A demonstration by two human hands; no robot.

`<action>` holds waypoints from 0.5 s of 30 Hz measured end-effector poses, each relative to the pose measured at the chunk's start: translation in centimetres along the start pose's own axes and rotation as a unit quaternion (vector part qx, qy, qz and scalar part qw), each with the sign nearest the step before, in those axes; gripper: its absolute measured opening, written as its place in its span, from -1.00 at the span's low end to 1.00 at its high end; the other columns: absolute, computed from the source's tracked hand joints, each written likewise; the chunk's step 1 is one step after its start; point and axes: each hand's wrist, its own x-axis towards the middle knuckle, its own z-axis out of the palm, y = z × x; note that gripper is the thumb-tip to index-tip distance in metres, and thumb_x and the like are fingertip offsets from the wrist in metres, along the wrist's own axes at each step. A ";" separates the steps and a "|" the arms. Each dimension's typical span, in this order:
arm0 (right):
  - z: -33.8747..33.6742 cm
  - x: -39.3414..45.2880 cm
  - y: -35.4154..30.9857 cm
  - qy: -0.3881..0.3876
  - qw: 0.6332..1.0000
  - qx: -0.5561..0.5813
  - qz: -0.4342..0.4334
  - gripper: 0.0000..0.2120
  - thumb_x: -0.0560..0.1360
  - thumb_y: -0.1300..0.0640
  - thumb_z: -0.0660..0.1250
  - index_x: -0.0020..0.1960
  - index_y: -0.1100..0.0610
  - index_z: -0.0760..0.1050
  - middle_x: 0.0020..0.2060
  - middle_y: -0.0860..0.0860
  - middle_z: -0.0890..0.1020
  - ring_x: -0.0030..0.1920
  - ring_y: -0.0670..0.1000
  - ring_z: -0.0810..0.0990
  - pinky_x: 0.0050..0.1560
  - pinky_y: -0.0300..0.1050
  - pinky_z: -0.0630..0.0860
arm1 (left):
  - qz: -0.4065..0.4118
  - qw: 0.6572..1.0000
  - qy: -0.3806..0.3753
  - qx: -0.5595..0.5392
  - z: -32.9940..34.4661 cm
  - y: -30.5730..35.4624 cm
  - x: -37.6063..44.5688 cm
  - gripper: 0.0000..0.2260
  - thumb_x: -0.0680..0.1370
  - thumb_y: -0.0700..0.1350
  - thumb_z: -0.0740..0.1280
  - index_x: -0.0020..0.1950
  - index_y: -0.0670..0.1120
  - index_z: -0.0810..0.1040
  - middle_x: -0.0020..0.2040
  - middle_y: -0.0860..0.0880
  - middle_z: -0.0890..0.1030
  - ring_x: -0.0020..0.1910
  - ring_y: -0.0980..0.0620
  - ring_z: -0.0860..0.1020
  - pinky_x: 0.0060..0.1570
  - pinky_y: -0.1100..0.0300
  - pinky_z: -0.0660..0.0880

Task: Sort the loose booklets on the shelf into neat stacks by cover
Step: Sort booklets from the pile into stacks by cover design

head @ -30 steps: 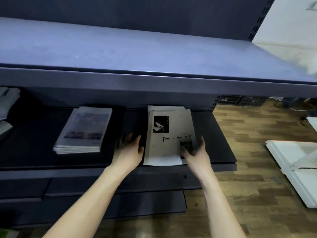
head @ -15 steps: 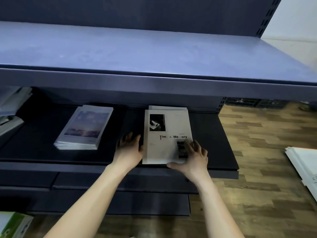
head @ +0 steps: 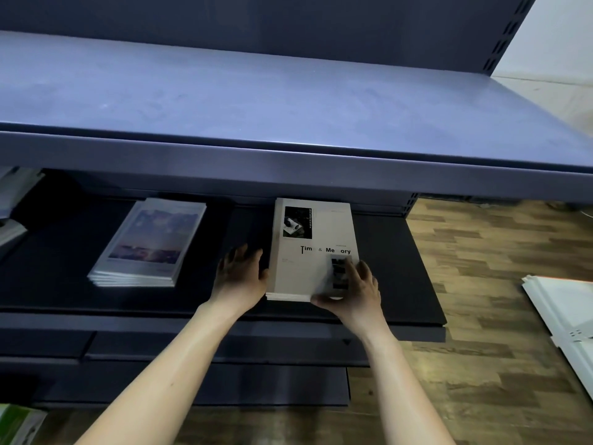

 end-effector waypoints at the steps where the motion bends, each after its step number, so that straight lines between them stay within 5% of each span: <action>1: 0.0 0.1 0.0 -0.007 1.000 0.012 0.002 0.11 0.27 -0.27 0.55 0.62 -0.01 0.02 0.59 0.08 0.02 0.56 0.14 0.00 0.53 0.14 0.13 | 0.001 1.000 0.000 0.000 0.0 0.0 0.1 -0.51 0.65 0.06 0.14 0.57 0.02 0.16 0.58 -0.09 0.11 0.56 -0.14 0.06 0.52 -0.07 0.07; 9: -0.1 0.0 -0.3 -0.012 1.000 -0.009 0.011 0.17 0.30 -0.30 0.52 0.63 0.02 -0.10 0.60 0.10 -0.19 0.59 0.11 -0.22 0.58 0.10 -0.07 | -0.001 1.000 -0.004 0.000 0.1 -0.1 -0.1 -0.51 0.65 0.07 0.13 0.57 0.03 0.16 0.59 -0.08 0.10 0.56 -0.13 0.05 0.52 -0.07 0.07; 15: -1.5 -0.9 -1.1 -0.018 1.000 -0.016 -0.020 0.09 0.37 -0.33 0.43 0.63 0.03 -0.11 0.61 0.06 -0.13 0.59 0.08 -0.22 0.58 0.07 -0.14 | -0.009 1.000 0.005 0.009 0.0 0.2 -1.3 -0.50 0.65 0.07 0.14 0.57 0.03 0.15 0.59 -0.07 0.10 0.56 -0.12 0.05 0.52 -0.06 0.05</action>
